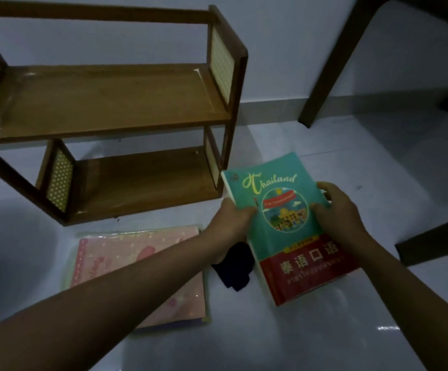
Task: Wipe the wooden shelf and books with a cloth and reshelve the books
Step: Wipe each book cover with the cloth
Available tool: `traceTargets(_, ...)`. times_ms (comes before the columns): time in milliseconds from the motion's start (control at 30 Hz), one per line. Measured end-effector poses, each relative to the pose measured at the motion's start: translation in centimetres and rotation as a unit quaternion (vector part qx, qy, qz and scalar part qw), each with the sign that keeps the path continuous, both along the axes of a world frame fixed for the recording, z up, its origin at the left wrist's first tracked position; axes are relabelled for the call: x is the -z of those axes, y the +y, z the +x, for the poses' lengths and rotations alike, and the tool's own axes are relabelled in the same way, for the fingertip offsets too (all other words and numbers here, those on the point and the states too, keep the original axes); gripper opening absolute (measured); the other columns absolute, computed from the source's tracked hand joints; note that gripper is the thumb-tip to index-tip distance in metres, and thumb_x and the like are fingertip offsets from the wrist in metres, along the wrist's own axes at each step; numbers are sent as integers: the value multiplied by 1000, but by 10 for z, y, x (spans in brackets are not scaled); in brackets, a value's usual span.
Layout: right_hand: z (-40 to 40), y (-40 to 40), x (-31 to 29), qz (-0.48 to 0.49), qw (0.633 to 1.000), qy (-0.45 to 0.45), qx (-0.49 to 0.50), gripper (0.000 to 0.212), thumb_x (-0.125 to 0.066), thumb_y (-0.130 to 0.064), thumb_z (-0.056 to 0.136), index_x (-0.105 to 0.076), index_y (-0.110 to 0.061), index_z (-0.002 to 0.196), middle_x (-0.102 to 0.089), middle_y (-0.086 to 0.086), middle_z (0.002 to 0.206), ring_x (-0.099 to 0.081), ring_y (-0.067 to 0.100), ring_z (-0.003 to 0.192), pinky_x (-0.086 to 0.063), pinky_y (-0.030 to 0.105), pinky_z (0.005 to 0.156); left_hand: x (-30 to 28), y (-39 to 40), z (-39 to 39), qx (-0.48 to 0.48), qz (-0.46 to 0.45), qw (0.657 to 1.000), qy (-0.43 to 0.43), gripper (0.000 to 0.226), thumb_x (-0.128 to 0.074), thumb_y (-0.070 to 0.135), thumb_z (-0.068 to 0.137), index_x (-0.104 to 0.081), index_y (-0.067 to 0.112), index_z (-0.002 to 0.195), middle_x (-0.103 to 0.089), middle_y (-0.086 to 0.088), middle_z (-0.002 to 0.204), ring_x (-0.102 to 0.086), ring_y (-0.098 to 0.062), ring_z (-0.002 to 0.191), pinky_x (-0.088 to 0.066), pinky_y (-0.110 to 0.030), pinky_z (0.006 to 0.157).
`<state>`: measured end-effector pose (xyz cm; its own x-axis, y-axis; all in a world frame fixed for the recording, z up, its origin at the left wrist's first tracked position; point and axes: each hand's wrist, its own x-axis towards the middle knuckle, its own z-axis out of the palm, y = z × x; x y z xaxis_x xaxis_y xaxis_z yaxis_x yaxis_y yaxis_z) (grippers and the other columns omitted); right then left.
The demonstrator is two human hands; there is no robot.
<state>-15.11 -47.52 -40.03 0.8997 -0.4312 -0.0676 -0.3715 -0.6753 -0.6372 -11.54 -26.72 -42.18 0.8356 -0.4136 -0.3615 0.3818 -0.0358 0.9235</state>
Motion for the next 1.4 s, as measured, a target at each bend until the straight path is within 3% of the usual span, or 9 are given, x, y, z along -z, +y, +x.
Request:
traceTargets(200, 11, -21, 58, -40, 993, 107, -16, 26, -56, -5, 83, -57, -10, 108, -66, 15, 105, -57, 22, 78, -46, 29, 61, 55, -24, 12, 113, 70, 991, -7, 31, -52, 4, 91, -54, 25, 114, -67, 3, 113, -65, -12, 100, -54, -29, 91)
traceTargets(300, 11, -17, 76, -155, 981, 112, -39, 35, -57, -12, 79, -52, -11, 114, -60, 14, 115, -58, 32, 102, -50, 46, 84, 57, -9, 17, 182, 126, 971, -95, 53, -56, 13, 92, -36, 21, 139, -52, 10, 132, -56, -10, 116, -45, -13, 93)
traceTargets(500, -20, 92, 89, -150, 931, 57, -328, 70, -55, -35, 92, -20, -18, 150, -13, 9, 159, -12, 28, 146, -17, 41, 118, 48, 100, 22, 270, 395, 806, -347, 99, -48, 67, 84, 1, 17, 153, 0, 1, 160, -1, -12, 147, -5, -26, 118)
traceTargets(633, -23, 118, 125, -286, 874, 74, -385, 68, -71, -23, 72, -48, -9, 135, -51, 29, 131, -55, 47, 110, -49, 53, 91, 56, 199, 3, 359, 497, 729, -303, 118, -20, 96, 58, 28, 29, 142, 31, 4, 150, 24, -14, 143, 4, -44, 121)
traceTargets(733, -2, 121, 120, -187, 938, 29, -291, 35, -58, -15, 78, -61, -13, 113, -64, 13, 104, -62, 34, 91, -52, 43, 79, 72, 265, -19, 375, 560, 689, -265, 128, -37, 93, 65, 34, 21, 143, 39, -1, 148, 31, -21, 142, 11, -43, 116)
traceTargets(833, 10, 147, 105, -91, 968, -35, -232, 15, -43, -23, 93, -55, -20, 102, -55, 5, 84, -53, 25, 79, -49, 42, 74, 83, 312, -40, 364, 563, 705, -232, 132, -46, 89, 64, 36, 20, 141, 39, 2, 148, 31, -16, 141, 16, -41, 115)
traceTargets(1000, -40, 231, 123, -224, 922, 20, -316, 62, -53, -16, 67, -55, -21, 129, -60, 15, 123, -57, 40, 94, -50, 48, 74, 101, 326, -48, 315, 511, 755, -264, 135, -54, 85, 62, 32, 22, 144, 32, 4, 152, 25, -14, 143, 14, -41, 117)
traceTargets(1200, -37, 295, 134, -257, 756, -103, -594, 43, -57, -28, 83, -52, -35, 125, -57, 2, 128, -58, 34, 104, -51, 49, 86, 106, 331, -50, 279, 488, 781, -272, 140, -59, 84, 58, 32, 20, 144, 18, -3, 160, 13, -18, 147, 7, -46, 120)
traceTargets(1400, 43, 296, 116, -273, 903, 37, -328, 58, -56, -15, 86, -40, -26, 140, -40, 13, 142, -42, 41, 112, -39, 46, 91, 110, 334, -52, 259, 471, 801, -265, 142, -60, 85, 57, 35, 23, 143, 16, -2, 161, 9, -17, 148, 6, -48, 120)
